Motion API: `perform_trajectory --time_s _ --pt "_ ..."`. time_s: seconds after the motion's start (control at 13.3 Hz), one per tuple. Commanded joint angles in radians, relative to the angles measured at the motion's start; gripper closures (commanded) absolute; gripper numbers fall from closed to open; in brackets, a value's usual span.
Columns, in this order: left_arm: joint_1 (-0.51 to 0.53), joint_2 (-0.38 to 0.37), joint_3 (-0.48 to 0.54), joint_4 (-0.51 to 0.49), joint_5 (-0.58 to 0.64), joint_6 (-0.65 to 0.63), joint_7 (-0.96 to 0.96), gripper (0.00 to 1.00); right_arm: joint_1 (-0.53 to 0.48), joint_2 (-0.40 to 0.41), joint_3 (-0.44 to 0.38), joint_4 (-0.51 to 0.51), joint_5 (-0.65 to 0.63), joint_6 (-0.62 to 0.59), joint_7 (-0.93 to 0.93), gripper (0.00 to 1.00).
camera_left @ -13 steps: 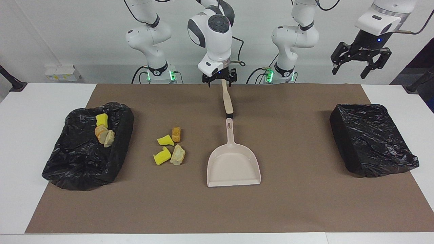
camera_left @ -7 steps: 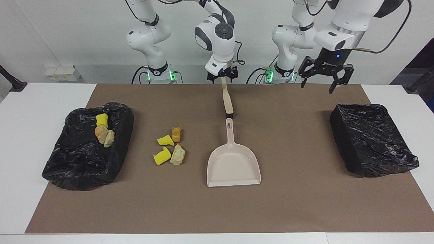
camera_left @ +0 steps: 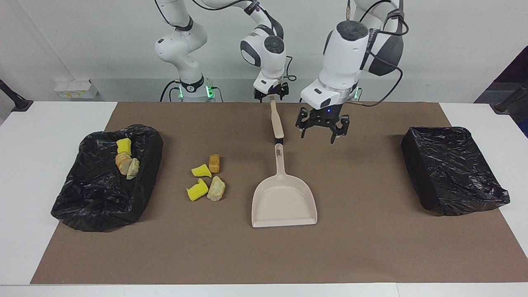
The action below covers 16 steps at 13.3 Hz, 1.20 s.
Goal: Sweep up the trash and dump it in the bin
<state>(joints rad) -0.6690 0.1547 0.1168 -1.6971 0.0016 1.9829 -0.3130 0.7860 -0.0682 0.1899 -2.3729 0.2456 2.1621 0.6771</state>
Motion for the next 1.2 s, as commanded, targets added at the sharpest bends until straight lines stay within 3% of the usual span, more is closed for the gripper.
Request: perform_trajectory --time_s 0.0,0.07,0.38,0.45,0.6,0.97,1.12 --pt "-0.089 0.060 0.017 -0.039 0.054 0.095 -0.159 0.00 0.012 -0.019 -0.003 -0.028 0.027 0.027 0.002 0.09" --pt "-0.101 0.058 0.017 -0.073 0.055 0.131 -0.178 0.00 0.012 -0.018 -0.003 -0.028 0.041 0.031 0.001 0.09" --pt "-0.152 0.060 0.015 -0.196 0.054 0.296 -0.245 0.00 0.015 -0.013 -0.003 -0.042 0.047 0.055 -0.002 0.39" --pt "-0.152 0.060 0.015 -0.212 0.054 0.318 -0.244 0.00 0.015 -0.013 -0.003 -0.042 0.047 0.055 -0.004 0.56" --pt "-0.152 0.074 0.015 -0.219 0.052 0.333 -0.245 0.00 0.015 -0.013 -0.003 -0.042 0.047 0.055 -0.001 1.00" --pt "-0.147 0.081 0.014 -0.237 0.047 0.369 -0.244 0.00 0.004 -0.007 -0.007 0.006 0.031 -0.028 0.021 1.00" --pt "-0.153 0.144 0.014 -0.227 0.047 0.385 -0.261 0.00 -0.029 -0.054 -0.015 0.030 0.009 -0.134 0.010 1.00"
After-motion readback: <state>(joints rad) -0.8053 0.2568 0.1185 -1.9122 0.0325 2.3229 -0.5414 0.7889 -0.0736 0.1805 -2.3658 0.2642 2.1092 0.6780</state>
